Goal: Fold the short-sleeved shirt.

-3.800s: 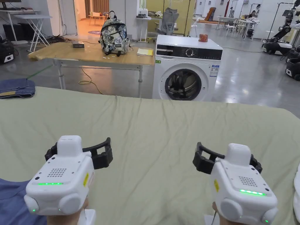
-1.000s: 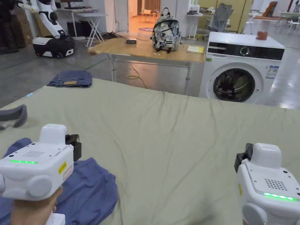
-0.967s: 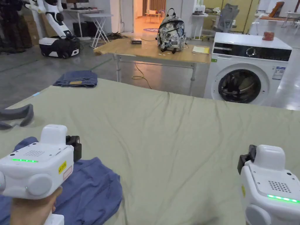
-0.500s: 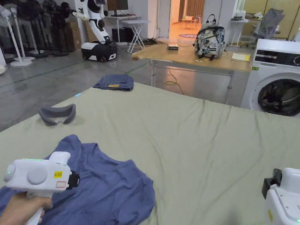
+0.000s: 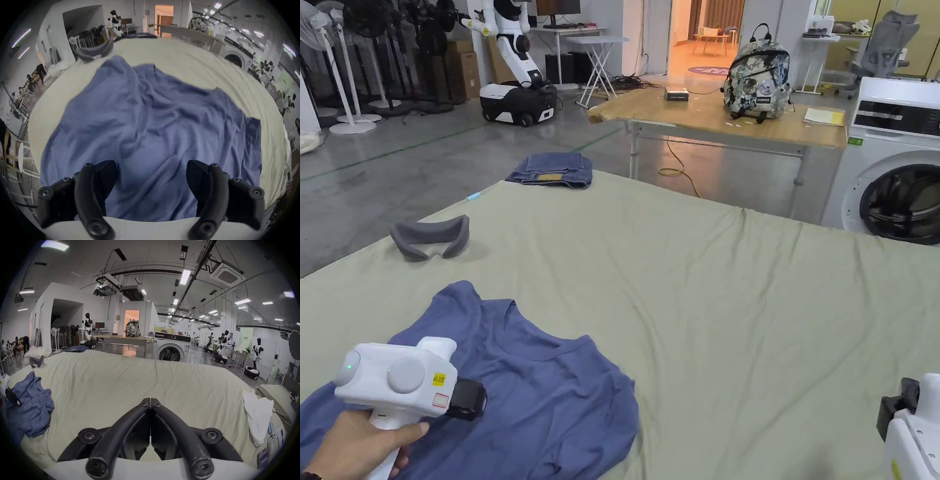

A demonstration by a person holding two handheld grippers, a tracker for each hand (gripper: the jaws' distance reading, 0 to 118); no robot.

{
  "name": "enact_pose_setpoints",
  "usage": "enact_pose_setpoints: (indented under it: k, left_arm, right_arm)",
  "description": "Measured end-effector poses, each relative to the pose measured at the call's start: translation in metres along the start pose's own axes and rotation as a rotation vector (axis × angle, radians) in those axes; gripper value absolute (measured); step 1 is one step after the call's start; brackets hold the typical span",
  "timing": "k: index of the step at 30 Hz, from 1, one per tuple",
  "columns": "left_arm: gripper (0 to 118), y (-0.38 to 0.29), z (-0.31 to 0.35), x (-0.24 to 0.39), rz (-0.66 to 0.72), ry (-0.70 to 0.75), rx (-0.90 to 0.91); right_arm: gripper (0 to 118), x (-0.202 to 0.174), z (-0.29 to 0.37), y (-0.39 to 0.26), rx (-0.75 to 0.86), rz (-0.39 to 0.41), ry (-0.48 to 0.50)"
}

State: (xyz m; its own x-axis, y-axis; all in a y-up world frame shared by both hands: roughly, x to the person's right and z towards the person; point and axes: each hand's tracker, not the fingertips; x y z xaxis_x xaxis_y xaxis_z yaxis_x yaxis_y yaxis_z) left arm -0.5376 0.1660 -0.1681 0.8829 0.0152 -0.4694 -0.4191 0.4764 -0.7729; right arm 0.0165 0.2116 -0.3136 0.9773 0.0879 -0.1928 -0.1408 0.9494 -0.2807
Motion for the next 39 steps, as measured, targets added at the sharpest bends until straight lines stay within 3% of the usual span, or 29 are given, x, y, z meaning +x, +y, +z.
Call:
enact_pose_setpoints:
  k: [2,4,8,9,10,11,12,17,24,31,39]
  left_arm:
    - [90,-0.006,-0.009,0.002,-0.043,-0.042,-0.053]
    - [87,-0.016,-0.009,0.012,-0.122,0.007,0.002]
    - [71,-0.016,0.0,0.018,-0.08,0.004,0.005]
    - [59,-0.017,0.004,0.021,-0.081,0.006,0.009]
    - [40,-0.017,0.007,0.024,-0.091,0.013,0.019]
    - [9,-0.019,0.01,0.025,-0.108,0.017,0.034]
    - [0,-0.022,0.007,0.026,-0.118,0.022,0.033]
    - [0,-0.02,0.007,0.004,-0.005,-0.043,0.057]
    - [0,-0.018,0.052,0.002,0.016,-0.119,0.238]
    - [0,0.014,0.112,0.026,-0.052,-0.204,0.404]
    - [0,0.053,0.192,0.108,-0.164,-0.33,0.582]
  right_arm:
    - [0,0.0,0.0,-0.002,-0.007,0.002,0.002]
    - [0,-0.001,0.0,-0.004,-0.013,0.005,0.003]
    - [0,-0.001,0.0,-0.007,-0.027,-0.002,0.006]
    - [0,-0.001,0.0,-0.007,-0.029,-0.004,0.008]
    - [0,-0.001,0.0,-0.007,-0.03,-0.005,0.008]
    - [0,-0.001,0.0,-0.008,-0.031,-0.004,0.008]
    - [0,-0.001,0.0,-0.008,-0.032,-0.005,0.008]
    - [0,0.0,-0.001,-0.009,-0.038,-0.012,0.009]
    - [0,0.009,0.003,-0.009,-0.034,-0.03,-0.008]
    - [0,0.021,0.011,0.0,-0.003,-0.04,-0.023]
    - [0,0.039,0.025,0.011,0.029,-0.05,-0.047]
